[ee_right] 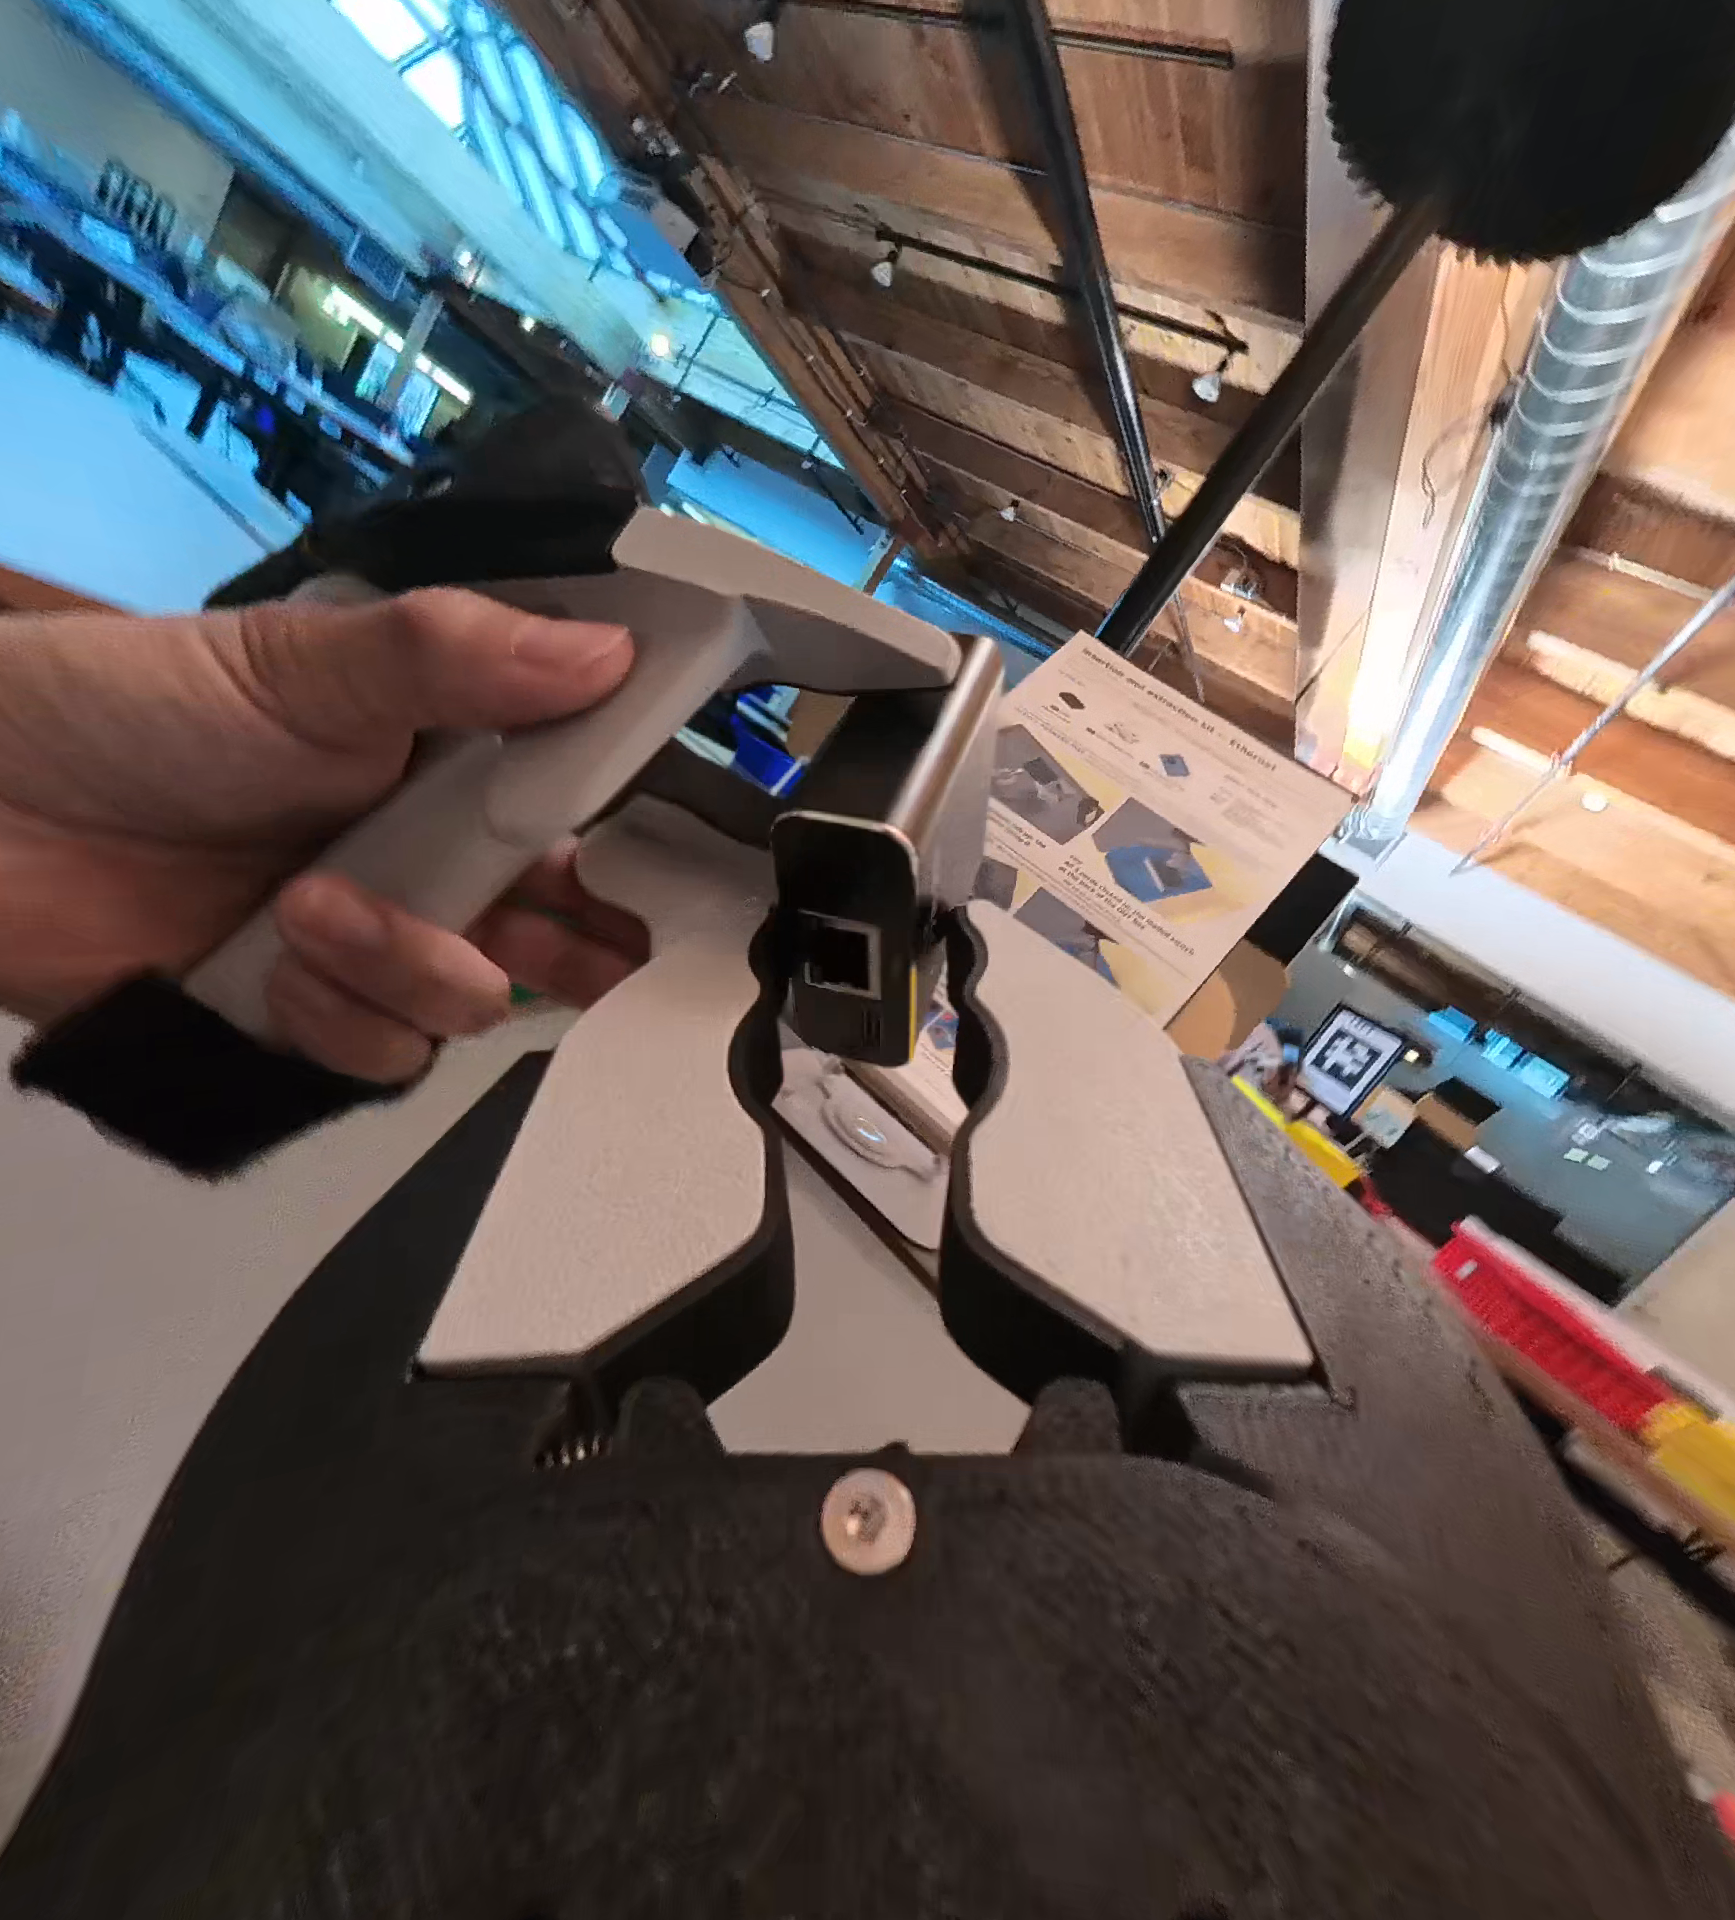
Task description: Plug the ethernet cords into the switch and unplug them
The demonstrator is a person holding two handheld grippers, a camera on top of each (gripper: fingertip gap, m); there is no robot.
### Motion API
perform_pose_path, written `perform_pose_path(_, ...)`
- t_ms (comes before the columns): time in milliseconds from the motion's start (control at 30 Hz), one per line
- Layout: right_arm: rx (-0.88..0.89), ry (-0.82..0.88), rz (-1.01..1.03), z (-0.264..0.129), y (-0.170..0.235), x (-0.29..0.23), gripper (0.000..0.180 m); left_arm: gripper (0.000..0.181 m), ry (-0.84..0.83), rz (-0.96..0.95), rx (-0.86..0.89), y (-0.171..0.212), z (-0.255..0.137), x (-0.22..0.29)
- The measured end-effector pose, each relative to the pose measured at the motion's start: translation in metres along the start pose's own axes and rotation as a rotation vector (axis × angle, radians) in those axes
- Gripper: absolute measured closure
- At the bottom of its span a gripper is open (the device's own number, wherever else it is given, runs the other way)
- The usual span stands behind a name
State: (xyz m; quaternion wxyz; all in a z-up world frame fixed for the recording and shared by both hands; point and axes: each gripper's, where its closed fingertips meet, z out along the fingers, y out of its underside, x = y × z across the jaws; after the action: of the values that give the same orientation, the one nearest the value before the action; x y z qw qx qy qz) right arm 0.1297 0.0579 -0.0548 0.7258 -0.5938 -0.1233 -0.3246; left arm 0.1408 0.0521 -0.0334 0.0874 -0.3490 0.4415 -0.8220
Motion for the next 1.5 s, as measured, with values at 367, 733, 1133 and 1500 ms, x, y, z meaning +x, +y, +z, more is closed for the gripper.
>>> perform_pose_path(367,0.003,-0.276,-0.342,-0.011,-0.003,-0.038,0.154,0.109,0.128,-0.218,-0.373,0.022,-0.037,0.009)
perform_pose_path(733,-0.045,-0.503,-0.264,-0.017,0.010,-0.065,0.154,0.118,0.158,-0.217,-0.687,0.061,-0.067,0.012)
perform_pose_path(1133,0.037,-0.410,0.297,-0.001,-0.001,-0.041,0.111,0.118,0.205,0.082,-0.283,0.023,-0.053,0.008)
perform_pose_path(1500,0.099,-0.529,0.541,-0.007,-0.008,-0.042,0.117,0.118,0.157,0.401,-0.471,0.039,-0.047,0.013)
